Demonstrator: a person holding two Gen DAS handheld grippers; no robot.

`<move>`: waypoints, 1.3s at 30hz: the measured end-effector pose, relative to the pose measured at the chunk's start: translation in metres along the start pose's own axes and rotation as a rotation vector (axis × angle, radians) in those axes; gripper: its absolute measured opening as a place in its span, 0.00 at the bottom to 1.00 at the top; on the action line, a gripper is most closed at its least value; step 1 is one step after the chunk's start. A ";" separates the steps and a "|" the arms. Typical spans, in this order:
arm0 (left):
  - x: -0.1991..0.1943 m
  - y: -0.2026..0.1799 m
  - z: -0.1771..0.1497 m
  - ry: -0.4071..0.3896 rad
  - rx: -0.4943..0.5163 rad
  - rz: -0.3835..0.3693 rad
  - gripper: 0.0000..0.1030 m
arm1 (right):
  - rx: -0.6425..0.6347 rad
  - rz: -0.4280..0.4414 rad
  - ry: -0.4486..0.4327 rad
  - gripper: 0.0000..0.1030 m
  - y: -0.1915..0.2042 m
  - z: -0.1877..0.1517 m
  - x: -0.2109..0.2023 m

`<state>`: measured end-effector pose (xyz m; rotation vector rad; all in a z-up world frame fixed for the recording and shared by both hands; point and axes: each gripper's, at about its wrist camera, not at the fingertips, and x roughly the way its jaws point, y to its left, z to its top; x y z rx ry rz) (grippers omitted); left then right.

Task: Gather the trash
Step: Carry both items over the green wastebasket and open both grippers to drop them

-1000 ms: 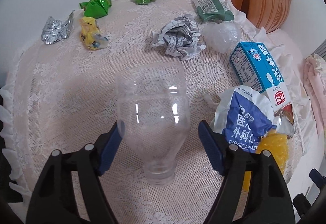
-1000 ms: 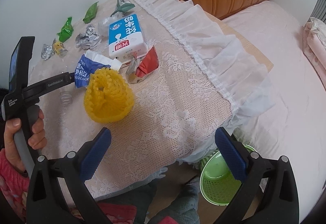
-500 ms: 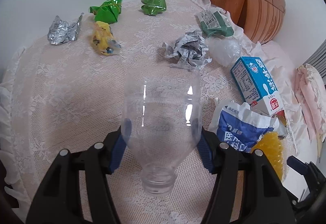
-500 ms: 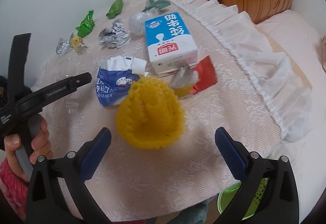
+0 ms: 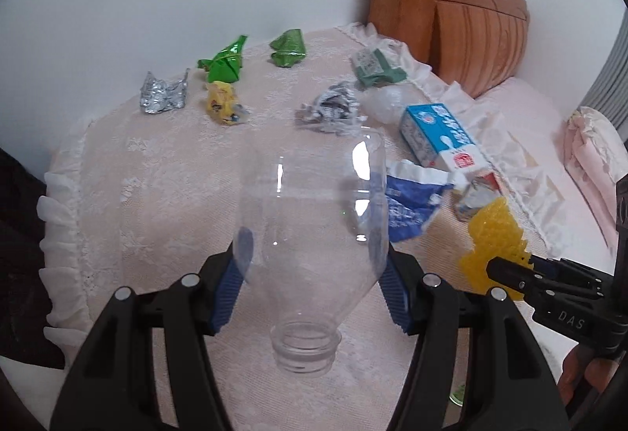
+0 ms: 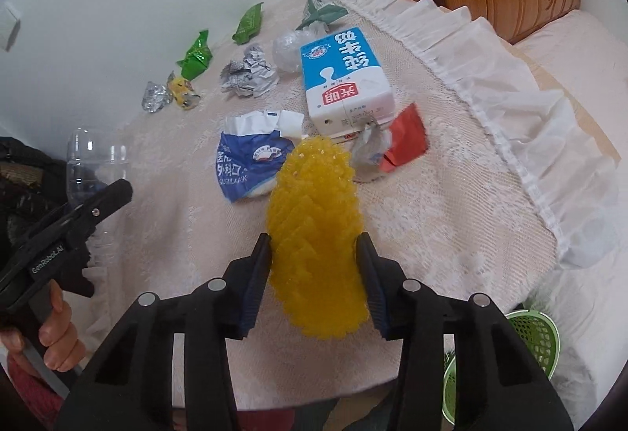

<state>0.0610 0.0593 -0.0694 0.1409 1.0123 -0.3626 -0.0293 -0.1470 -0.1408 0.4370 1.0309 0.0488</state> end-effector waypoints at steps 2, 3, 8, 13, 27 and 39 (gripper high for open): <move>-0.007 -0.024 -0.007 0.007 0.033 -0.052 0.58 | 0.000 -0.003 -0.022 0.43 -0.014 -0.015 -0.028; -0.009 -0.039 -0.011 0.012 0.052 -0.079 0.58 | -0.001 -0.017 -0.031 0.44 -0.024 -0.026 -0.044; -0.006 -0.120 -0.038 0.064 0.186 -0.199 0.58 | 0.046 -0.205 0.003 0.45 -0.089 -0.088 -0.080; 0.002 -0.197 -0.066 0.132 0.312 -0.284 0.58 | 0.226 -0.298 0.120 0.45 -0.170 -0.151 -0.063; 0.011 -0.294 -0.116 0.211 0.458 -0.320 0.58 | 0.423 -0.369 0.216 0.92 -0.260 -0.215 -0.060; 0.032 -0.352 -0.159 0.310 0.577 -0.352 0.58 | 0.585 -0.419 0.174 0.95 -0.309 -0.254 -0.098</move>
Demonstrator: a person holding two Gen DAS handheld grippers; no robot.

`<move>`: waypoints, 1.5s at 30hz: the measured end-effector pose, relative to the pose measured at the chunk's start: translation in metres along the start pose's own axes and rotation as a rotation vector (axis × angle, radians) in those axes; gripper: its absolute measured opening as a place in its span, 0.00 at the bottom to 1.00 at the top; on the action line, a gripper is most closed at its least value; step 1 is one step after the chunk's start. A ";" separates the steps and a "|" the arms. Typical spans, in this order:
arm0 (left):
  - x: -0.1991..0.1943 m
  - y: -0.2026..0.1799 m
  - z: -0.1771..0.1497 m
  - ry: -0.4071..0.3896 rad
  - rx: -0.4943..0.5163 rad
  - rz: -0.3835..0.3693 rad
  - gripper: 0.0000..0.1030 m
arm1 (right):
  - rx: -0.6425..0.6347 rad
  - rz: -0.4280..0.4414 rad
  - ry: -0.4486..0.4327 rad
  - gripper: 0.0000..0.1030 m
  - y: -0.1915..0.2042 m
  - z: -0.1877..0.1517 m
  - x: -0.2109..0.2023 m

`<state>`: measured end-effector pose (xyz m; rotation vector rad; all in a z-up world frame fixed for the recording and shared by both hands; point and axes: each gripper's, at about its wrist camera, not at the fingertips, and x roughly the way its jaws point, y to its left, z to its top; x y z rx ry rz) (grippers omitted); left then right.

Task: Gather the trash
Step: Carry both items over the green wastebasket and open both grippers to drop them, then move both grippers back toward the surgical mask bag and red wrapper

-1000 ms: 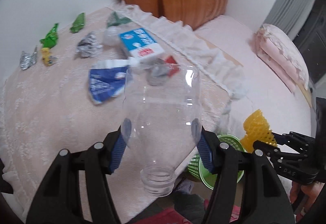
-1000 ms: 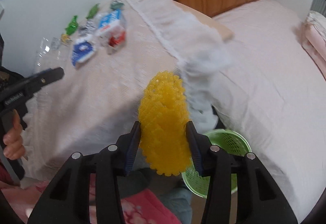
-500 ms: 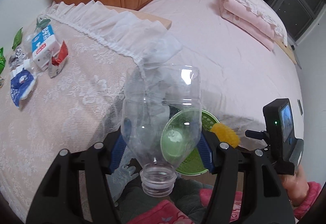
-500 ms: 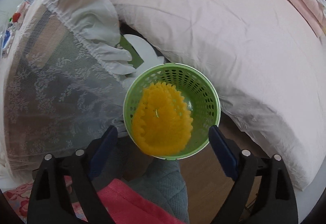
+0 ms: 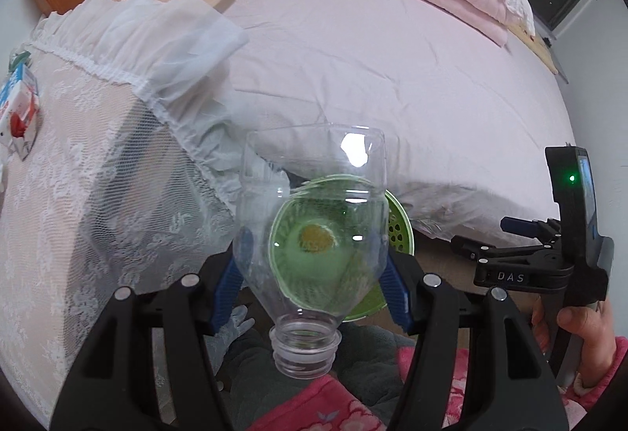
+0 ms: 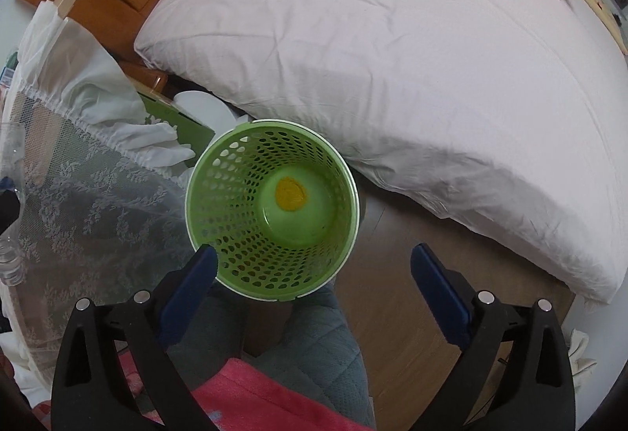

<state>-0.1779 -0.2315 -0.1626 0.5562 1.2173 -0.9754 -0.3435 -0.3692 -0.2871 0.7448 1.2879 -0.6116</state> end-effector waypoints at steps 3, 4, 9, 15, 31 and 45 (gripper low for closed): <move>0.012 -0.015 0.000 0.029 0.025 -0.024 0.58 | 0.019 -0.002 0.002 0.95 -0.014 -0.007 -0.002; 0.016 -0.020 0.000 0.035 0.035 -0.030 0.58 | 0.024 -0.001 0.004 0.95 -0.017 -0.008 0.000; 0.033 -0.043 0.005 0.073 0.081 -0.051 0.65 | 0.055 -0.013 0.015 0.95 -0.036 -0.016 0.001; 0.030 -0.049 0.007 0.062 0.077 -0.012 0.89 | 0.078 -0.007 0.000 0.95 -0.046 -0.017 -0.003; -0.110 0.089 0.005 -0.265 -0.295 0.198 0.92 | -0.035 0.025 -0.238 0.95 0.010 0.028 -0.088; -0.153 0.196 -0.053 -0.294 -0.500 0.319 0.92 | -0.244 0.155 -0.354 0.98 0.134 0.047 -0.128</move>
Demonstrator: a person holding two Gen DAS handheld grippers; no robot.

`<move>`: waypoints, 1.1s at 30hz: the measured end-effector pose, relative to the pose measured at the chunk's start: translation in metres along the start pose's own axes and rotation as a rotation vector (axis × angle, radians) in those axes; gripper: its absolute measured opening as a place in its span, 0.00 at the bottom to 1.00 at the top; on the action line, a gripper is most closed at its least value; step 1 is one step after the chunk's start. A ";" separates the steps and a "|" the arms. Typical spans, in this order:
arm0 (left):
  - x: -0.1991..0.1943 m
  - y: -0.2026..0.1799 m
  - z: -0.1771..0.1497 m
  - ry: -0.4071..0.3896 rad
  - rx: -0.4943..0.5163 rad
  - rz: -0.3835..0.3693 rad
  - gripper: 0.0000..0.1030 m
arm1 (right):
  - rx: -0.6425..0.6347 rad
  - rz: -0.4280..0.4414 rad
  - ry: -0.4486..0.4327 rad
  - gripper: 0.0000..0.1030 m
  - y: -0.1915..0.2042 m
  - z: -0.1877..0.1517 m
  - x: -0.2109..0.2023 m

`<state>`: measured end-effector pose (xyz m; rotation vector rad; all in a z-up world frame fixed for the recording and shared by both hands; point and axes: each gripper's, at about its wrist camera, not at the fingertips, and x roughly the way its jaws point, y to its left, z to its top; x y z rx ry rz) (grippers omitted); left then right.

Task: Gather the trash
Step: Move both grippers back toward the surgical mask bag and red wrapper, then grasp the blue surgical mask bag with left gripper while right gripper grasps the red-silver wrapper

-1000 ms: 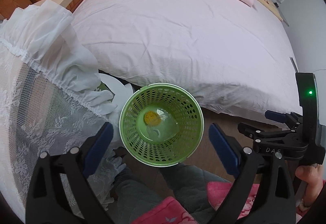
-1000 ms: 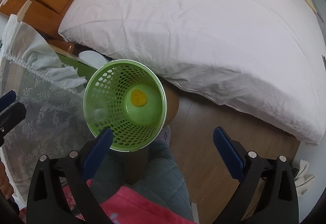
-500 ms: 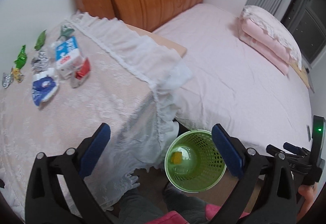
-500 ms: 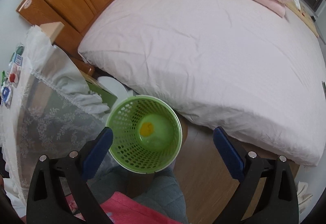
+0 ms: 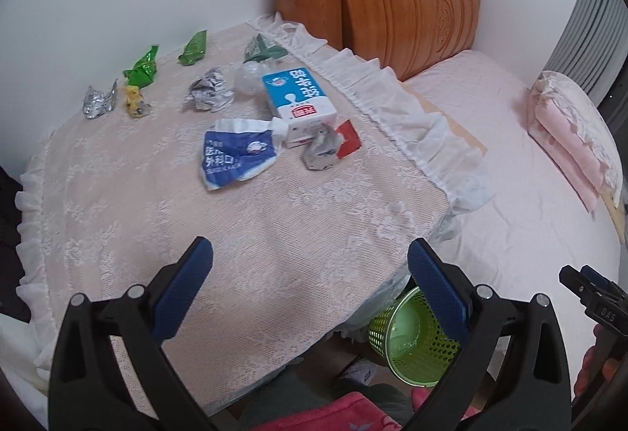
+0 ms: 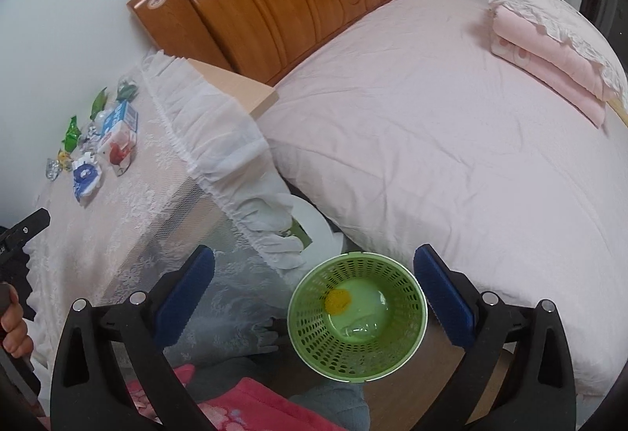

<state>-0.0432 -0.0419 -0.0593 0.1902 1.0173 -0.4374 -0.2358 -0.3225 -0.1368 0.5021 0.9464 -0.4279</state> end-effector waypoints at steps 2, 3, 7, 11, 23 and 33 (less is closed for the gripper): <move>0.001 0.011 0.001 0.002 -0.019 0.011 0.92 | -0.022 0.011 0.006 0.98 0.014 0.001 0.003; 0.001 0.015 0.001 0.002 -0.028 0.017 0.92 | -0.033 0.017 0.009 0.98 0.021 0.002 0.005; 0.007 0.032 0.001 0.017 -0.058 0.026 0.92 | -0.072 0.032 0.023 0.98 0.040 0.005 0.011; 0.017 0.044 0.001 0.034 -0.076 0.034 0.92 | -0.101 0.037 0.044 0.98 0.054 0.007 0.018; 0.093 0.075 0.043 0.098 -0.026 0.018 0.92 | -0.170 0.010 0.115 0.98 0.110 0.010 0.039; 0.160 0.080 0.070 0.153 0.019 -0.014 0.92 | -0.170 0.007 0.172 0.98 0.148 0.010 0.063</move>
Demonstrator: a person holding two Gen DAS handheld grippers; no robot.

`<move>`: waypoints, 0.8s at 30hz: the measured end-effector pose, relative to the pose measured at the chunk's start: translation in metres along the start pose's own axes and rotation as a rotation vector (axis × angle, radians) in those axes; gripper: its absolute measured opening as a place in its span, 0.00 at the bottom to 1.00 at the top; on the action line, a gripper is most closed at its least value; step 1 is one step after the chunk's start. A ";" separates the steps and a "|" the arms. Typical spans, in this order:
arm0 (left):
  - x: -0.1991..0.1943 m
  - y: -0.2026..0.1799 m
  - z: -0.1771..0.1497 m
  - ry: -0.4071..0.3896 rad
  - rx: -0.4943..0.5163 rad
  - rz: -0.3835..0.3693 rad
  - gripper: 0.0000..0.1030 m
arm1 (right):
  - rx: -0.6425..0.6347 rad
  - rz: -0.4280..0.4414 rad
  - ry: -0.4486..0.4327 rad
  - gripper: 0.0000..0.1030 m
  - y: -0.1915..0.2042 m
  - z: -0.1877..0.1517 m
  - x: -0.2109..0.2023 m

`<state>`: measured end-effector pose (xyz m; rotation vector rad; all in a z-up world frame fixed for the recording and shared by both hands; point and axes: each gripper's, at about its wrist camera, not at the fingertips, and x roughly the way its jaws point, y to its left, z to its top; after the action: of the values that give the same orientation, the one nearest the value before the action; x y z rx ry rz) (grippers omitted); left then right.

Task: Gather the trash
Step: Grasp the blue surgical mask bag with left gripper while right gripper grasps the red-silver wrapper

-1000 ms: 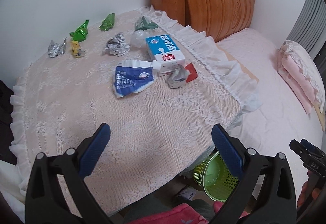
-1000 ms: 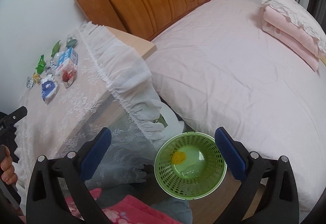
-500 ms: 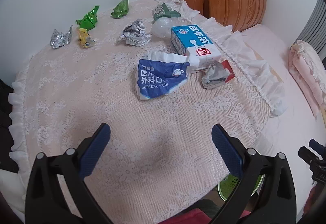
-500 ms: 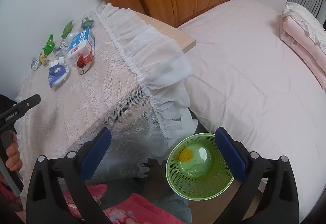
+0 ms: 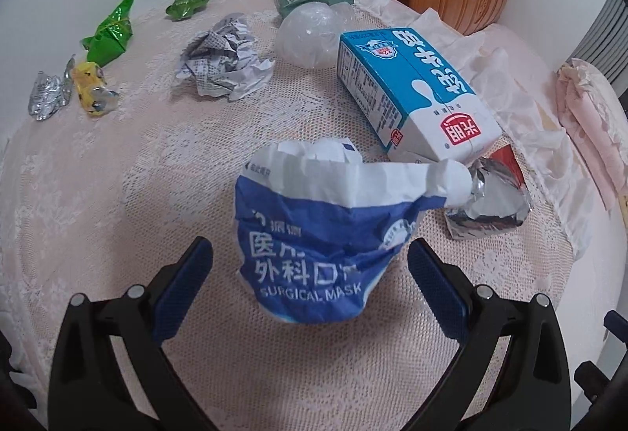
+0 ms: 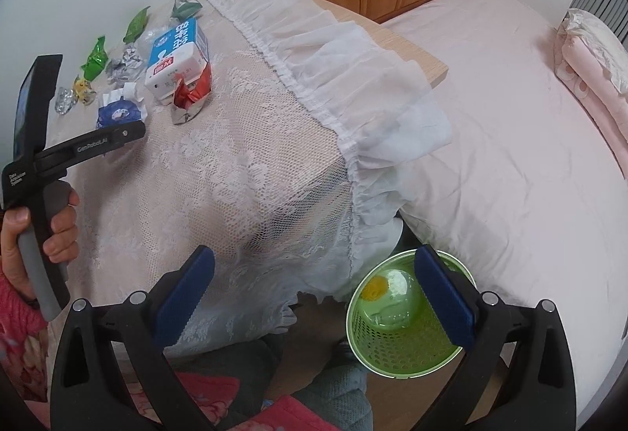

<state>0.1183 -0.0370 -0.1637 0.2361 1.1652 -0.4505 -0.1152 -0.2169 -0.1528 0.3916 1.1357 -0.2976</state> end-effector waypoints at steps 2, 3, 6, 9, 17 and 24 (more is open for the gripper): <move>0.004 0.001 0.003 -0.003 0.005 -0.010 0.92 | 0.004 0.006 0.000 0.98 0.006 0.001 0.002; 0.004 0.001 0.004 -0.004 0.005 -0.021 0.86 | 0.002 0.008 -0.001 0.98 0.009 0.001 0.003; 0.004 0.001 0.006 -0.017 0.010 -0.011 0.70 | -0.009 0.007 -0.011 0.98 0.017 0.001 0.004; 0.002 0.003 0.007 -0.019 0.012 -0.012 0.60 | -0.019 0.008 -0.008 0.98 0.023 0.004 0.007; -0.033 0.020 -0.005 -0.055 -0.038 -0.008 0.55 | -0.099 0.042 -0.057 0.98 0.042 0.023 0.011; -0.085 0.036 -0.043 -0.082 -0.076 0.020 0.55 | -0.198 0.070 -0.097 0.98 0.077 0.074 0.039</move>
<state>0.0717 0.0307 -0.1036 0.1614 1.0965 -0.3940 -0.0069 -0.1824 -0.1501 0.2390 1.0436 -0.1392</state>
